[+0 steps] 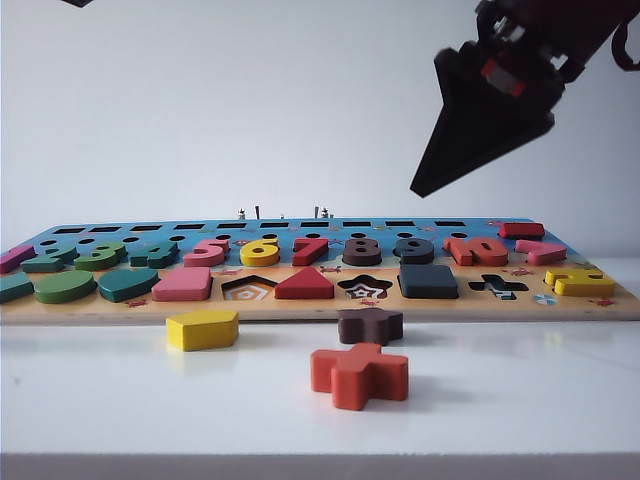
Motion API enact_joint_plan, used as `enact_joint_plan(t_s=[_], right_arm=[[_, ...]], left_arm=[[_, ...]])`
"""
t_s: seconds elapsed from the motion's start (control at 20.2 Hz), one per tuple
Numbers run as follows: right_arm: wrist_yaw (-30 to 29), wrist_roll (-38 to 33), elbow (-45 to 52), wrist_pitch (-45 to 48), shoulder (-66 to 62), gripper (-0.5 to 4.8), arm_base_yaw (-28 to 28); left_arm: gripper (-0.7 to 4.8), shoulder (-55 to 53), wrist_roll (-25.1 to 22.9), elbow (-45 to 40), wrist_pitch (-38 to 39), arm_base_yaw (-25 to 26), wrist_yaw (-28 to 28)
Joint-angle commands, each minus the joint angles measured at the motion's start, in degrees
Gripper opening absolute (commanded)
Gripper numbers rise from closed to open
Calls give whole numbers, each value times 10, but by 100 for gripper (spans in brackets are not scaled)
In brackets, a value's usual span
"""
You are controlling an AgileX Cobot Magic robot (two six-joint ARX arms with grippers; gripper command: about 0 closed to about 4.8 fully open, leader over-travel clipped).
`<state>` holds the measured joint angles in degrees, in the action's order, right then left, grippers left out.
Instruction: Insert the cube into the slot.
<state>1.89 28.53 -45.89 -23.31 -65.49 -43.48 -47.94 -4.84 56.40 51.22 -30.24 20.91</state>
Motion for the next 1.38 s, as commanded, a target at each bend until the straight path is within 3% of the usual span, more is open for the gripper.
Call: enact_joint_plan(t_s=[0.05, 0.1, 0.3, 0.54, 0.89, 1.38], right_arm=[[-4, -201, -4, 22, 29, 220, 1], [-6, -273, -4, 31, 41, 220, 4], [-43, -412, 0, 53, 78, 220, 52], [-101, -414, 31, 100, 122, 220, 116], [-158, -414, 108, 112, 208, 220, 155], [-164, -409, 211, 115, 381, 219, 229]], left_arm=[[20, 1, -1, 3, -8, 0, 2], [20, 1, -1, 3, -8, 0, 2], [20, 1, -1, 3, -8, 0, 2], [20, 2, -1, 3, -35, 0, 1], [20, 7, -1, 3, -67, 0, 1], [20, 18, -12, 2, -86, 2, -14]])
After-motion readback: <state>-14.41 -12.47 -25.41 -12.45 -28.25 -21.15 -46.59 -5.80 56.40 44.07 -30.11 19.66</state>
